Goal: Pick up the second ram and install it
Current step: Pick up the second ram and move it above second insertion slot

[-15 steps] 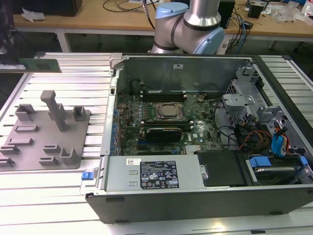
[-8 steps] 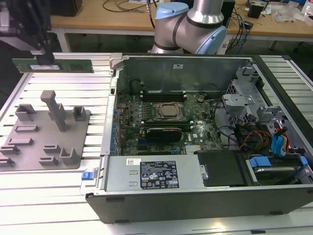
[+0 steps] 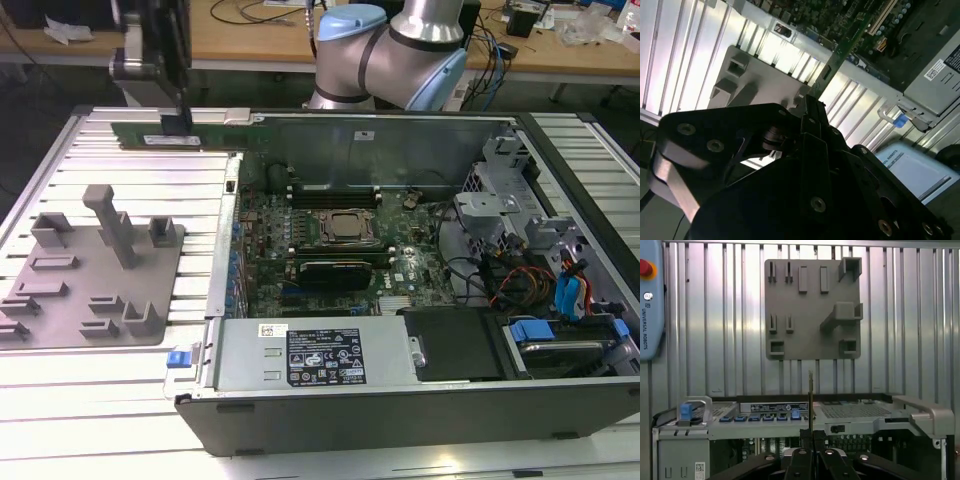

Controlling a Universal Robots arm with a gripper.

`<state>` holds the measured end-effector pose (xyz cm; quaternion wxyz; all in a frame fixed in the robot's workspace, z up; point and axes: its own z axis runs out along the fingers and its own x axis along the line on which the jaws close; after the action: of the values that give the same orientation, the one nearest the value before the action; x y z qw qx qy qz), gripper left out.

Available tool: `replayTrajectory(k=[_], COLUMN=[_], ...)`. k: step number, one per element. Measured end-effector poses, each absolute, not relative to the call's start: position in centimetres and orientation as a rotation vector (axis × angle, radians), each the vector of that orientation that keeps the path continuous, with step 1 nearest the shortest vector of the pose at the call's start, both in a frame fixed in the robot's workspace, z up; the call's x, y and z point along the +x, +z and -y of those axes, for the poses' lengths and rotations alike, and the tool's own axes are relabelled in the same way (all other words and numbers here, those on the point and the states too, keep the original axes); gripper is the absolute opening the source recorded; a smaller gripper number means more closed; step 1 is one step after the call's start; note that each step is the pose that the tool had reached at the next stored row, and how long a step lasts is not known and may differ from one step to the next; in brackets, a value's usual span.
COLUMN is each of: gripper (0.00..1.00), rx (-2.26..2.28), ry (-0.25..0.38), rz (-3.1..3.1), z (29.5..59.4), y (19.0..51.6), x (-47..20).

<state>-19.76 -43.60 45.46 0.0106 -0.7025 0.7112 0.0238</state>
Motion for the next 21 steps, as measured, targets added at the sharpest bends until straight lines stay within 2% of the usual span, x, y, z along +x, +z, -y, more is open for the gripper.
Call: replayTrajectory(k=[6, 21], gripper=[0.10, 0.10], rx=[-2.202, -2.205], ry=[0.100, 0.107], rz=[-2.231, -2.234], z=[43.5, 42.7], y=[44.9, 43.9], x=[-14.2, -4.5])
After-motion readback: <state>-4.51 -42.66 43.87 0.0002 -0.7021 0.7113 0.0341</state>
